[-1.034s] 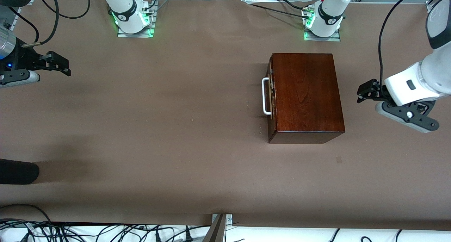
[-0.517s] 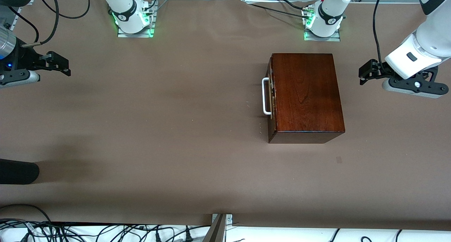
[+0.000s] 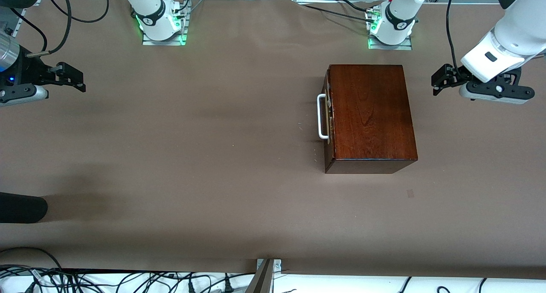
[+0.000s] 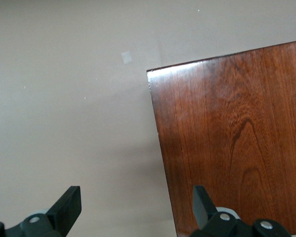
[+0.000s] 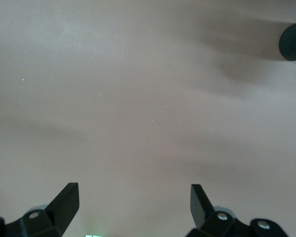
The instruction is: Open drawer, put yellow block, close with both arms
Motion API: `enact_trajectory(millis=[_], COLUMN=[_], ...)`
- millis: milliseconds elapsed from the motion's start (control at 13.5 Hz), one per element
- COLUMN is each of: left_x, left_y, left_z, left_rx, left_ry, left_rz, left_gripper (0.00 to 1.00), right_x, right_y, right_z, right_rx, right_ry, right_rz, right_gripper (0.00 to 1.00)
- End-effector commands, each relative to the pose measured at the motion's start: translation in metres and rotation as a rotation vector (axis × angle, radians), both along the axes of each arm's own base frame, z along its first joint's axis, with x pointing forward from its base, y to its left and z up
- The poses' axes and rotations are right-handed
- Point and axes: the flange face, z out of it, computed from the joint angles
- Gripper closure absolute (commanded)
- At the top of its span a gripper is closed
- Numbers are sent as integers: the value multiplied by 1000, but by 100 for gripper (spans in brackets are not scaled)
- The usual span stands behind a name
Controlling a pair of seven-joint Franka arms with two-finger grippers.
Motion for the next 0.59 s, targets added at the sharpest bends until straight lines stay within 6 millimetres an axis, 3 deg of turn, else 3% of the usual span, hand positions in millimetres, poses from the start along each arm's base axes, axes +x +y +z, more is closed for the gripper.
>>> enact_trajectory(millis=[0,517], left_x=[-10,12], left_y=[2,0], left_z=[3,17], left_rx=[-7,-21], left_ry=[31,41], left_rz=[41,24], left_gripper=[0,0], right_x=[0,0], right_y=[1,1], right_z=[5,5], right_rx=[1,1], right_ry=[3,3], right_rz=[-12,-12], right_gripper=[0,0])
